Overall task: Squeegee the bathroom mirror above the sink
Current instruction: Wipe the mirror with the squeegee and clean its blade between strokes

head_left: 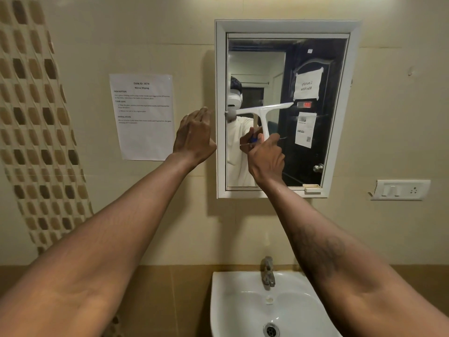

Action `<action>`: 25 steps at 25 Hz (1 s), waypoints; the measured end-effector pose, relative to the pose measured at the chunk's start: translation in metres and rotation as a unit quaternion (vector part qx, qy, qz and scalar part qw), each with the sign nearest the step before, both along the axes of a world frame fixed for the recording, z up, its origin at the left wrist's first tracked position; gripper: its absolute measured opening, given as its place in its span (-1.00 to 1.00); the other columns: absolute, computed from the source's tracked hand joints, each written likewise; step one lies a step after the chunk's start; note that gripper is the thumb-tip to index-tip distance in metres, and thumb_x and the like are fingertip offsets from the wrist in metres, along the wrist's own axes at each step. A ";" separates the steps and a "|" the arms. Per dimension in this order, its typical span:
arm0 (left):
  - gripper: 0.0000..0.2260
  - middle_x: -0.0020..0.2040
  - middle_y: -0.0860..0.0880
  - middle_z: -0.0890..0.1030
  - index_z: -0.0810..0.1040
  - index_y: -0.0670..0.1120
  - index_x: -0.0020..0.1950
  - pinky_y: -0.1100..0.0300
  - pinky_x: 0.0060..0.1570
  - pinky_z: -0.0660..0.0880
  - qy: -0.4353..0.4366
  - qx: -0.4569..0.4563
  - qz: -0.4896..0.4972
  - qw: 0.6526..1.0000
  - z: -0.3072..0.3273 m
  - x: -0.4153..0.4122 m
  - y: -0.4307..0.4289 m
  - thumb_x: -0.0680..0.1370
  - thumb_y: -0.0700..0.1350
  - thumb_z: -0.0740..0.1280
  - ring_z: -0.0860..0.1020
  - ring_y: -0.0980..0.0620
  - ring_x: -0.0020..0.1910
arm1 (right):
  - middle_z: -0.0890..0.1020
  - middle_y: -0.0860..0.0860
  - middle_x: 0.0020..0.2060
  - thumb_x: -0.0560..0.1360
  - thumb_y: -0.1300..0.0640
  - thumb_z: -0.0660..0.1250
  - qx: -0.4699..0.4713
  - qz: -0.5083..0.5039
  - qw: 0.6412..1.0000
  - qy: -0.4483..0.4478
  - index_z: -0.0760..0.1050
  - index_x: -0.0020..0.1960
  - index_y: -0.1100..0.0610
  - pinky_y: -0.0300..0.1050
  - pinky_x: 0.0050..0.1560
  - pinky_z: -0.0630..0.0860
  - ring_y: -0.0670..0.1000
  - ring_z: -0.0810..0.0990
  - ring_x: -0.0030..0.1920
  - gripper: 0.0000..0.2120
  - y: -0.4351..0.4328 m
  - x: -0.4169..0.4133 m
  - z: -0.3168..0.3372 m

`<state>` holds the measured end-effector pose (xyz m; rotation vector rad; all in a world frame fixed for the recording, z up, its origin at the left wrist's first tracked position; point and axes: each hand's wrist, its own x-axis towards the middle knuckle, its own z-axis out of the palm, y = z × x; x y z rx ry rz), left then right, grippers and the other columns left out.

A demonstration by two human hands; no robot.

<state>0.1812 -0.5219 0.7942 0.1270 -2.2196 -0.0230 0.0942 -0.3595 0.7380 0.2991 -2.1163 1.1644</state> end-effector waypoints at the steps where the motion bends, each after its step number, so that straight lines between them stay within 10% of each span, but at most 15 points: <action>1: -0.41 0.49 -0.19 0.44 0.36 -0.25 0.50 -0.03 0.53 0.27 -0.002 -0.001 -0.001 1.000 -0.002 0.000 0.001 0.43 -0.31 0.22 0.39 -0.16 0.49 | 0.57 0.11 -0.11 0.73 -0.07 0.07 0.003 0.000 1.000 0.002 0.29 0.24 0.16 0.17 -0.08 0.61 0.23 0.65 -0.08 -0.70 0.001 0.001 -0.005; 15: -0.38 0.50 -0.20 0.42 0.34 -0.25 0.51 -0.03 0.52 0.28 -0.022 -0.003 -0.002 1.000 -0.017 0.008 0.011 0.41 -0.31 0.21 0.38 -0.17 0.49 | 0.57 0.10 -0.19 0.72 -0.09 0.10 0.011 0.014 0.998 -0.053 0.25 0.13 0.10 0.21 -0.19 0.64 0.21 0.64 -0.20 -0.75 0.010 0.009 -0.085; 25: -0.48 0.41 -0.20 0.51 0.42 -0.26 0.44 -0.04 0.50 0.32 0.032 -0.012 -0.026 0.999 0.018 -0.011 0.040 0.46 -0.28 0.26 0.47 -0.19 0.42 | 0.62 0.07 -0.16 0.69 -0.20 0.02 -0.093 0.010 0.993 0.068 0.26 0.15 0.07 -0.05 -0.31 0.49 0.10 0.63 -0.21 -0.67 0.060 -0.026 0.041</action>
